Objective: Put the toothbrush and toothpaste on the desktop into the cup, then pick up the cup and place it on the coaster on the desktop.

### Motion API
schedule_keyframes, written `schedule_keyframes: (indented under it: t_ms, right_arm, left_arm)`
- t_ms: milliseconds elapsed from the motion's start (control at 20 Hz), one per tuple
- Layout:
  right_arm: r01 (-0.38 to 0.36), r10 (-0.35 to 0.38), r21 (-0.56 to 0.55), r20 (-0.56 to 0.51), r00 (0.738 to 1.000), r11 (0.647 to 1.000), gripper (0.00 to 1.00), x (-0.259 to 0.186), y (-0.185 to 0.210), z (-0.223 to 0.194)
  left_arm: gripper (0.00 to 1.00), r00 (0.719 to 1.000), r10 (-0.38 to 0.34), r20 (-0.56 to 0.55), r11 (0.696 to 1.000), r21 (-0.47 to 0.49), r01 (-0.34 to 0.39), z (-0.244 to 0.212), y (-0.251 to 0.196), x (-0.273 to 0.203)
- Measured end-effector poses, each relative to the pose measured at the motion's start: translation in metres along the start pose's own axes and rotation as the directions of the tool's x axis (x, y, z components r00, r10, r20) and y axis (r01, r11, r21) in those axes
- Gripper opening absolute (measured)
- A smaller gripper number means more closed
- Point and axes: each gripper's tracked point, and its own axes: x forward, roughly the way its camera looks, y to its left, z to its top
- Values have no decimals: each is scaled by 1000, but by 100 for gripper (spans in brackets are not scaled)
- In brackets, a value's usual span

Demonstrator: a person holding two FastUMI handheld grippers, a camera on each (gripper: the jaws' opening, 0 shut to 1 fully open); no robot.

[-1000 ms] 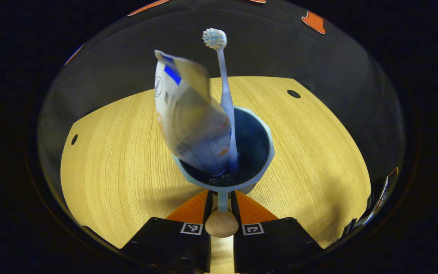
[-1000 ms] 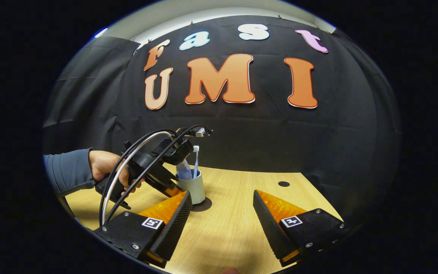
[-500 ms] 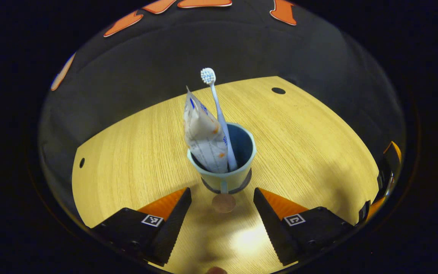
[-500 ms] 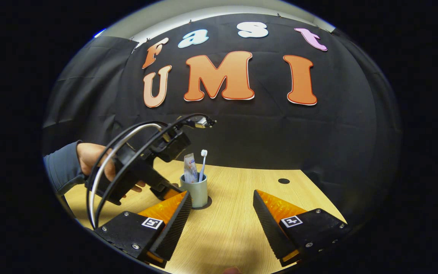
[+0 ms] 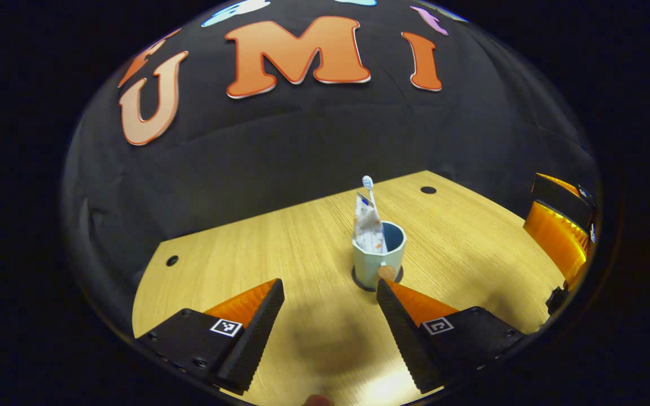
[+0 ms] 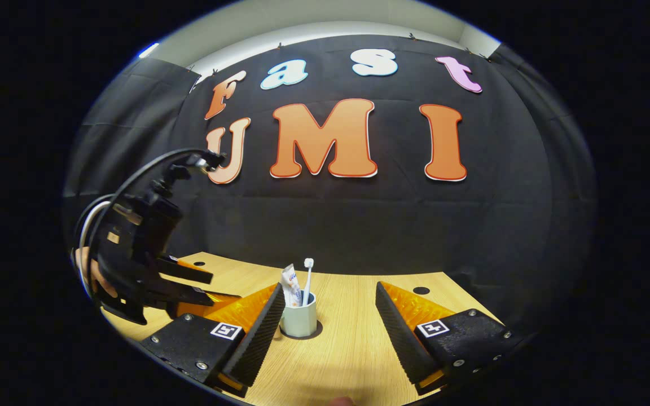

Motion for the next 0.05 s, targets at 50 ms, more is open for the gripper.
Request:
schedule_keyframes:
  t_ms: [50]
  right_arm:
    - [4, -4, -12, 12, 1000, 1000, 97, 1, 4, 3]
  left_arm:
    - [99, 999, 23, 49, 1000, -15, -22, 6, 12, -18]
